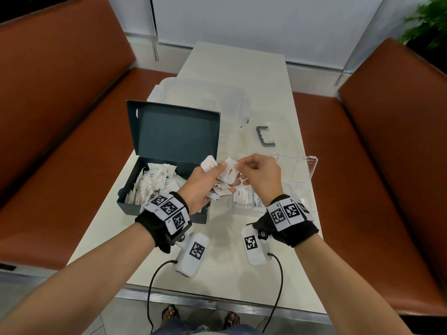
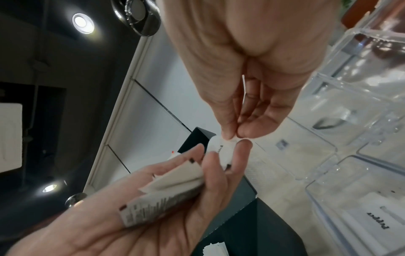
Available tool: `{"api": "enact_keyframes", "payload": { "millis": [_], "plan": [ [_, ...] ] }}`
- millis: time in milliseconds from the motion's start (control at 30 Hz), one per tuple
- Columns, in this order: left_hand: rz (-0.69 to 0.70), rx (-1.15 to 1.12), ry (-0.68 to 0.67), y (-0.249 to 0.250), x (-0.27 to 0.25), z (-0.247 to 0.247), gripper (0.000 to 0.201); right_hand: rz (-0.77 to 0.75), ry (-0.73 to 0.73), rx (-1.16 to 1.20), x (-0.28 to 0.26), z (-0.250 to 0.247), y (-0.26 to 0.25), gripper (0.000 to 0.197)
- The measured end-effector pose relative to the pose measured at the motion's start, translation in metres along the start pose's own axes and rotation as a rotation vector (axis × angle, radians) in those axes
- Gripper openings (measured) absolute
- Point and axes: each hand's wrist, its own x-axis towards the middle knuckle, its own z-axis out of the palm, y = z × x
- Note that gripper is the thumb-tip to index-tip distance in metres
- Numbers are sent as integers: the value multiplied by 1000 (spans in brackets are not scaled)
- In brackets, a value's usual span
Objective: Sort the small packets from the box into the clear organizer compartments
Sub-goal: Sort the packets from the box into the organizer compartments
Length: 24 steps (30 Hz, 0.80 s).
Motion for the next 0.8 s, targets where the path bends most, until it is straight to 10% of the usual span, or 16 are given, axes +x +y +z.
{"api": "enact_keyframes", "payload": {
  "millis": [367, 600, 800],
  "plan": [
    [35, 96, 2, 0, 5, -1, 25, -58, -161, -163, 8, -8, -5, 14],
    [79, -22, 36, -6, 6, 3, 8, 262, 31, 298, 5, -10, 1, 7],
    [138, 123, 126, -5, 13, 2, 6, 280, -61, 245, 0, -11, 8, 8]
  ]
}}
